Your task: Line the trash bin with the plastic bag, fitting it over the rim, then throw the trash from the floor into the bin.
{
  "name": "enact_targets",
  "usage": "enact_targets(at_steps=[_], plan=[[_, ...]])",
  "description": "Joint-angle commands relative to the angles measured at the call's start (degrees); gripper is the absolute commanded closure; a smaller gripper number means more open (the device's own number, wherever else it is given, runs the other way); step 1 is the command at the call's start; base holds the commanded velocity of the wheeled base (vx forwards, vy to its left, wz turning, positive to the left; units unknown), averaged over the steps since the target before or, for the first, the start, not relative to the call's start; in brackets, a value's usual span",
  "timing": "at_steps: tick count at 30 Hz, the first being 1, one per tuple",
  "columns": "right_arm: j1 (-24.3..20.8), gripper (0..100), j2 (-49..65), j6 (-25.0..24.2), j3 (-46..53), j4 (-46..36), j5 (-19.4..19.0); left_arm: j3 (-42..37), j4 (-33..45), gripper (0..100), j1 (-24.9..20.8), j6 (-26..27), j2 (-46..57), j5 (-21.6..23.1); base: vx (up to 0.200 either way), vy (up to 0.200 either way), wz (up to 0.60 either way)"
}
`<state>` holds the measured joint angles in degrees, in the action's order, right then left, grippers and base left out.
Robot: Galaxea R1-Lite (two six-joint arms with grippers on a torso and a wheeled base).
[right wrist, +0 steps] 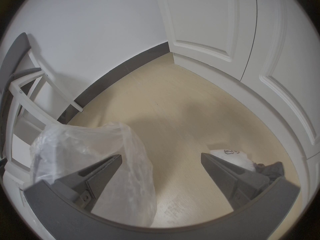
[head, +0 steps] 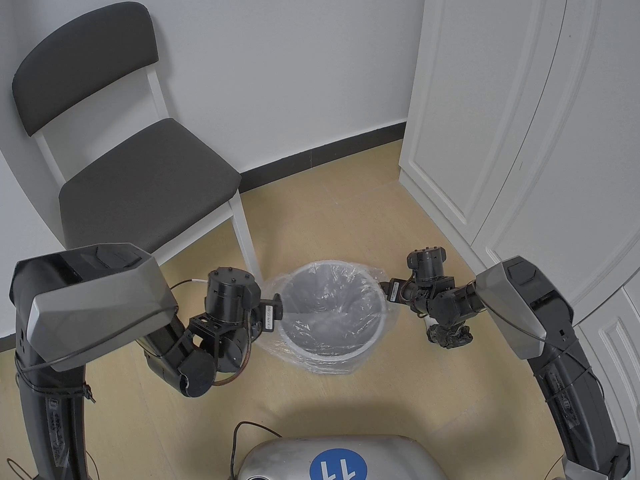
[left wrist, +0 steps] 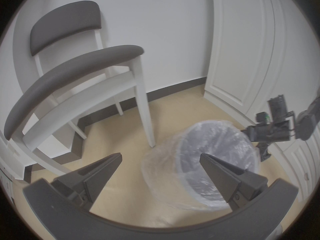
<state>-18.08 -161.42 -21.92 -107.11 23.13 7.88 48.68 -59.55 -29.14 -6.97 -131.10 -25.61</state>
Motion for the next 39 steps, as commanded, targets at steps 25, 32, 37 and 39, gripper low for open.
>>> enact_targets(at_steps=[25,32,37,39], plan=[[1.56,0,13.23,-0.23,18.25,18.97,-8.40,13.11,16.48,0,-8.04,-1.46,-2.85,-0.14,0.000,0.000,0.00],[-0.29,0,20.70,20.78,34.16,20.64,-2.78,20.40,24.13,0,-7.60,-3.13,-6.71,-0.23,0.000,0.000,0.00],[-1.52,0,22.11,27.28,38.73,28.03,0.65,23.66,27.47,0,-7.08,-3.22,-8.38,-0.23,0.000,0.000,0.00],[-4.42,0,23.95,31.24,46.46,38.13,1.18,28.93,33.27,0,-7.25,-3.49,-10.32,-0.23,0.000,0.000,0.00]])
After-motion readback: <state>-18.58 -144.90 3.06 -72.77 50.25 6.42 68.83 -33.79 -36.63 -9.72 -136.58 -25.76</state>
